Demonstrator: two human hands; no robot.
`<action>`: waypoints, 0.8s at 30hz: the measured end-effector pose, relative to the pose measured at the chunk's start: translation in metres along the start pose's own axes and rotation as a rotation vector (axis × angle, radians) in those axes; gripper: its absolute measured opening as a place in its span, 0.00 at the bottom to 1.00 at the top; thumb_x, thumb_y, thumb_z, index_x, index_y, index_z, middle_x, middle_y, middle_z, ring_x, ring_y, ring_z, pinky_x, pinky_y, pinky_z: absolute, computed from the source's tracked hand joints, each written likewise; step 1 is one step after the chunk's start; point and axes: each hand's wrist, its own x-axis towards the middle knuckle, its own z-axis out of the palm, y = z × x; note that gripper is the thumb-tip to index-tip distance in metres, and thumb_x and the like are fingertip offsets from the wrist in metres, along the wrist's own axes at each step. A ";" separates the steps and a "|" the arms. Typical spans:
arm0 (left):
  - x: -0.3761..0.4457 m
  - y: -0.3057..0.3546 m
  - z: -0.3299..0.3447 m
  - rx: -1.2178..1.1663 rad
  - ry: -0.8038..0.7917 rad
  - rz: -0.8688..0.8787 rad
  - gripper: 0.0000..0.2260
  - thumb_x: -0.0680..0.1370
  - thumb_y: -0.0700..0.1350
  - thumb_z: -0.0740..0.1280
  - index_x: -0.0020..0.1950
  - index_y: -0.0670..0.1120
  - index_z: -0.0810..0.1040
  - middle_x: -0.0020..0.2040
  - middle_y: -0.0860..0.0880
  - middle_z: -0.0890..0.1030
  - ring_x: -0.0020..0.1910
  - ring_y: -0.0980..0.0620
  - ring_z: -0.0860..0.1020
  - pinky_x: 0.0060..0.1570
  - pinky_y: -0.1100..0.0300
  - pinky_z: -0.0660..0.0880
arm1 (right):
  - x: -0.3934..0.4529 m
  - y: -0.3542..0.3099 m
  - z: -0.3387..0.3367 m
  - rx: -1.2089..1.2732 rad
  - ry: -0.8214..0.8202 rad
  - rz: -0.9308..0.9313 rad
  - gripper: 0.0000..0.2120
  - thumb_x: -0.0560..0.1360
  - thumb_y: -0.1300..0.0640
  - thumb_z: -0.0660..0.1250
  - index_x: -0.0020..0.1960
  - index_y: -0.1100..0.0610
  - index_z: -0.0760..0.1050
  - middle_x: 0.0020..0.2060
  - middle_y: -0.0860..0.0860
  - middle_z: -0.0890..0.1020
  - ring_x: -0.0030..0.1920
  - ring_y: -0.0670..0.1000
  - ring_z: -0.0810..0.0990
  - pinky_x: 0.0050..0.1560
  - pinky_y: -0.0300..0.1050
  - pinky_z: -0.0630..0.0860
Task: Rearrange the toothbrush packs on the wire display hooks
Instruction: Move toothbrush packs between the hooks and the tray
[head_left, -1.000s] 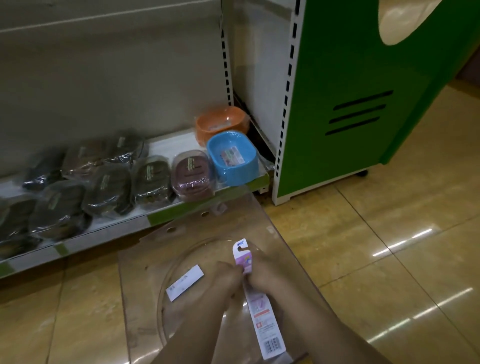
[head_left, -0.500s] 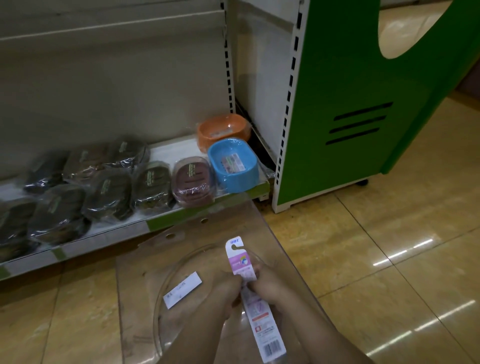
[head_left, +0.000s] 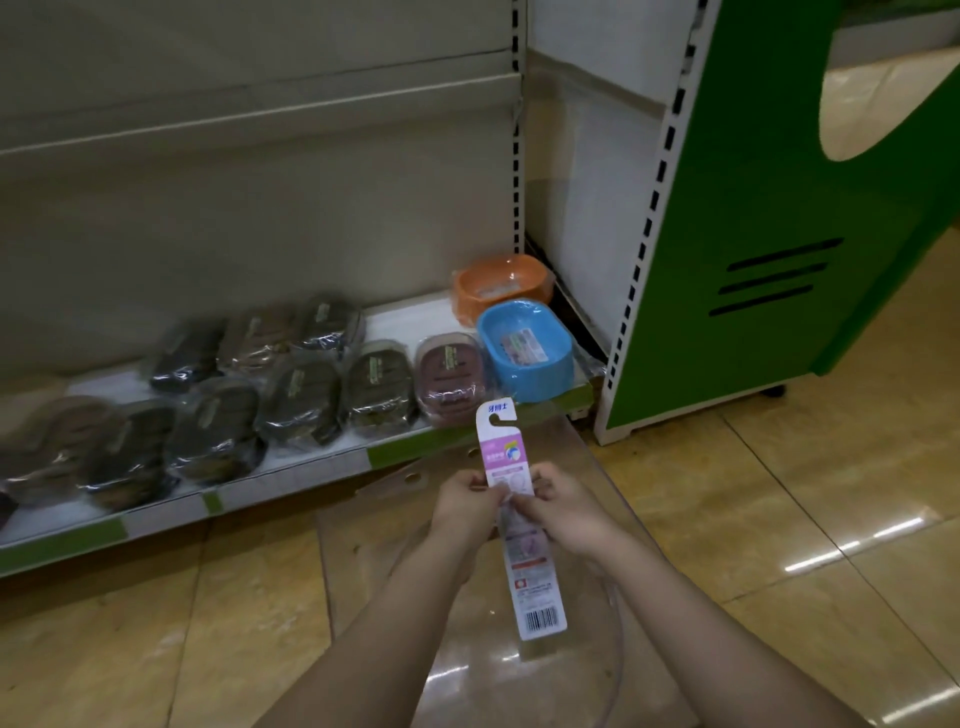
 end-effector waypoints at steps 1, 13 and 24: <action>-0.002 0.006 -0.004 -0.013 -0.003 0.029 0.02 0.78 0.36 0.64 0.50 0.41 0.75 0.49 0.41 0.80 0.46 0.43 0.80 0.43 0.52 0.78 | 0.000 -0.008 0.000 0.015 0.000 -0.015 0.05 0.76 0.57 0.66 0.52 0.54 0.73 0.47 0.52 0.83 0.44 0.50 0.83 0.38 0.40 0.75; -0.024 0.091 -0.066 -0.093 -0.113 0.371 0.05 0.76 0.41 0.69 0.50 0.45 0.76 0.49 0.45 0.82 0.48 0.48 0.82 0.47 0.55 0.79 | -0.021 -0.106 0.002 0.260 0.034 -0.167 0.09 0.77 0.59 0.64 0.57 0.57 0.75 0.51 0.58 0.82 0.51 0.56 0.82 0.54 0.54 0.79; -0.101 0.196 -0.101 -0.174 -0.109 0.291 0.09 0.76 0.43 0.69 0.54 0.44 0.76 0.48 0.47 0.83 0.43 0.50 0.83 0.35 0.61 0.80 | -0.075 -0.223 -0.007 0.386 0.046 -0.080 0.12 0.78 0.57 0.64 0.61 0.57 0.74 0.54 0.57 0.82 0.51 0.53 0.82 0.50 0.49 0.79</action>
